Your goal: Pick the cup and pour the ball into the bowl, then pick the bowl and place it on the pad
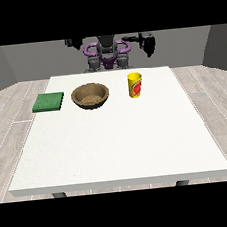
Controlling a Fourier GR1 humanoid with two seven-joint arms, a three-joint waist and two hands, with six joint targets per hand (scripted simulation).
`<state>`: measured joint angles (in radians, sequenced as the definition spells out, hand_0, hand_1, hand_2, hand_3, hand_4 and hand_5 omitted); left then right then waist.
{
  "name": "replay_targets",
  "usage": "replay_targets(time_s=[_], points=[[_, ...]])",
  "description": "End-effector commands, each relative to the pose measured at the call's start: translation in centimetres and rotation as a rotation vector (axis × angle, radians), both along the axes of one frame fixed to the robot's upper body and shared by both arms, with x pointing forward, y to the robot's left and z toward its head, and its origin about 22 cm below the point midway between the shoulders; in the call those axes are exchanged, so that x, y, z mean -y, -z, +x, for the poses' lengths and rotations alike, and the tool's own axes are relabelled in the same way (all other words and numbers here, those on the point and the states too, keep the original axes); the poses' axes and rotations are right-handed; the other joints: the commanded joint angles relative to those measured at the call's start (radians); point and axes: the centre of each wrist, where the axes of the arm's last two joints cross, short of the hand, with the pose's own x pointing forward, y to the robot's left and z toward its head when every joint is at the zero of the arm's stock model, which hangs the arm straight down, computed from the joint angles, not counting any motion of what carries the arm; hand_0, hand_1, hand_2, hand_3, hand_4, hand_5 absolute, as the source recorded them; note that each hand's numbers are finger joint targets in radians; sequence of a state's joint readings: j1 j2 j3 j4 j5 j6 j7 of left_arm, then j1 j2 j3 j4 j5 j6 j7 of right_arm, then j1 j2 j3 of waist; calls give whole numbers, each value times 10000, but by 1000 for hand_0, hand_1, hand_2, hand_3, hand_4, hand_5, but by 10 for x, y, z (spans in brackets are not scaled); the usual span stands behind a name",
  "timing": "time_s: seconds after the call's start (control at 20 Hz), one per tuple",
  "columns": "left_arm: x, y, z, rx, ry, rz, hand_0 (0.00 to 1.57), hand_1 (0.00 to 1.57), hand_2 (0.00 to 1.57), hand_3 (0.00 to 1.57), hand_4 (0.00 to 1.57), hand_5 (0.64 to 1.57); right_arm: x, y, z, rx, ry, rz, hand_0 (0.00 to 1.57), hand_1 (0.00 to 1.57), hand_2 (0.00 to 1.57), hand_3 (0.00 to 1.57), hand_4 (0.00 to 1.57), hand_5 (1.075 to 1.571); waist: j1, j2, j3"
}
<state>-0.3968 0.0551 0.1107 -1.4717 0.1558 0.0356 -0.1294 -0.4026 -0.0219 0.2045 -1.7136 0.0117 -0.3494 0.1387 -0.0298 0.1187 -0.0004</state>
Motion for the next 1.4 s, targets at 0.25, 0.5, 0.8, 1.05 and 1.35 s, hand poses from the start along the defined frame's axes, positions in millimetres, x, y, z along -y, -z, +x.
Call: replay_targets(time_s=[0.25, 0.5, 0.8, 1.05, 1.35], points=[[4, 73, -23, 325, 293, 345, 0, 0, 0, 0, 0, 1537, 65, -13, 35, 387, 1183, -677, 0, 0, 401, 630, 669, 1567, 308, 857, 1], [-9, 67, 10, 556, -116, 534, 0, 0, 0, 0, 0, 1533, 63, -17, 51, 399, 1310, -845, 0, 0, 355, 549, 662, 1564, 145, 1113, -1], [-2, 111, 2, 379, -513, 955, 0, 0, 0, 0, 0, 1538, 79, -19, 59, 927, 1202, -911, 0, 0, 426, 619, 658, 1566, -70, 1242, -1], [-28, 121, 12, -121, -582, 791, 0, 0, 0, 0, 0, 1530, 99, -10, 59, 124, 1258, -1063, 0, 0, 413, 589, 637, 1563, -275, 849, 0], [-6, 124, 26, -178, -760, 715, 0, 0, 0, 0, 0, 1525, 102, -8, 61, 283, 1036, -903, 0, 0, 350, 516, 636, 1566, -507, 846, 0]])
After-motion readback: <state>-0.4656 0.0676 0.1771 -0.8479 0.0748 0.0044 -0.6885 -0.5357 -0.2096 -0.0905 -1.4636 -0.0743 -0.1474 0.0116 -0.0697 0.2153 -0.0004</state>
